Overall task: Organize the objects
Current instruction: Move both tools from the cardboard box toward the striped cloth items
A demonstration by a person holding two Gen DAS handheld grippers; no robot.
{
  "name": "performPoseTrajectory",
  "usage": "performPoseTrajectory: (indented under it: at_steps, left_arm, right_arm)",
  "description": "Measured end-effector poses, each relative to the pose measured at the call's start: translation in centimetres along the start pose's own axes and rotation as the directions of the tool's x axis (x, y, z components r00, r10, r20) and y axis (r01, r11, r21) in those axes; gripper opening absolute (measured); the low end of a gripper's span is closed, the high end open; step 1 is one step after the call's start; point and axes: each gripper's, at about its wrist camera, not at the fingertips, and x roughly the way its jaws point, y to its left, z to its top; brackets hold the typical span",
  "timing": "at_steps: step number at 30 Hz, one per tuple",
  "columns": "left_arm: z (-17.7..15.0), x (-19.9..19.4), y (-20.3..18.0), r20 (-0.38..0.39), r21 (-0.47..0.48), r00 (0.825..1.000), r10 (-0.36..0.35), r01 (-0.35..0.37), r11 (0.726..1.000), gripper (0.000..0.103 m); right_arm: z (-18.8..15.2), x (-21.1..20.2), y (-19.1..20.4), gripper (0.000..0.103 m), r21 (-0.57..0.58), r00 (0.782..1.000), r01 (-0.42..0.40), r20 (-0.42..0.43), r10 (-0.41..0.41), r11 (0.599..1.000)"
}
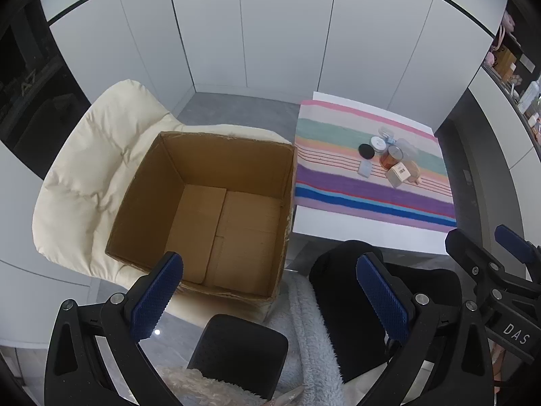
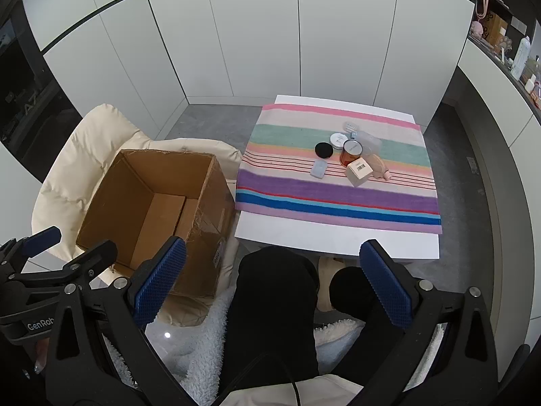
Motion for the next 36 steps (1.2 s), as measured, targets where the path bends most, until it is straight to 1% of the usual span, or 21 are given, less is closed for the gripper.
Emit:
performPoseTrajectory:
  at_steps: [19, 36]
  left_arm:
    - [-0.06, -0.06, 0.14, -0.009, -0.003, 0.999, -0.031, 0.031, 1.000, 0.103]
    - [0.00, -0.01, 0.14, -0.020, -0.008, 0.999, -0.042, 0.041, 0.999, 0.103]
  right_arm:
    - [0.08, -0.03, -0.58, 0.103, 0.003, 1.000, 0.008, 0.002, -0.008, 1.000]
    - [0.18, 0.10, -0.51, 0.103, -0.005, 1.000, 0.011, -0.001, -0.011, 1.000]
